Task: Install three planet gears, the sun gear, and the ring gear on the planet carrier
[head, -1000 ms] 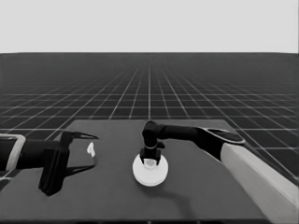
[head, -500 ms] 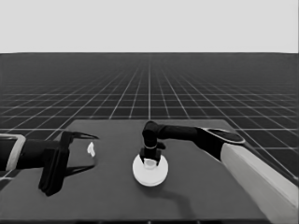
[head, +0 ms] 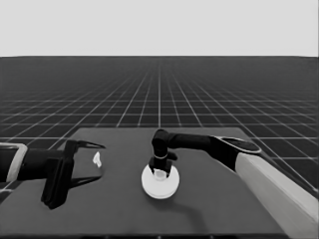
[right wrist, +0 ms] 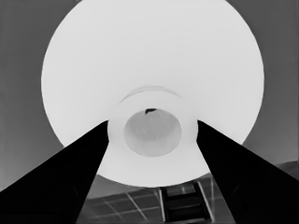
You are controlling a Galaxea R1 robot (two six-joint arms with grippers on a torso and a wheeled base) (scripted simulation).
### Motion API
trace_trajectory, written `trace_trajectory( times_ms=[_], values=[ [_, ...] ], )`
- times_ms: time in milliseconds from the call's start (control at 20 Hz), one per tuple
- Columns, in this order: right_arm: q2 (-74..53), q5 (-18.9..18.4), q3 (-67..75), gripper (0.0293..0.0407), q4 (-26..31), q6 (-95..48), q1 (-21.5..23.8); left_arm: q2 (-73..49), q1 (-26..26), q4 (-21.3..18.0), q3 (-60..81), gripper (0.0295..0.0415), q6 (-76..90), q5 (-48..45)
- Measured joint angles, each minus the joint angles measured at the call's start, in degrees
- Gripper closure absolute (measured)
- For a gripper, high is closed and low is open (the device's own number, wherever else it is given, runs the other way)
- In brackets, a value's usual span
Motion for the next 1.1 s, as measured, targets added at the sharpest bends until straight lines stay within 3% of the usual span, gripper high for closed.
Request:
trace_trajectory(
  times_ms=[1100],
  values=[
    [0.0, 0.0, 0.0, 0.0352, 0.0, 11.0, 0.0, 0.0, 0.0, 0.0, 0.0, 0.0326, 0.0, 0.0]
  ],
)
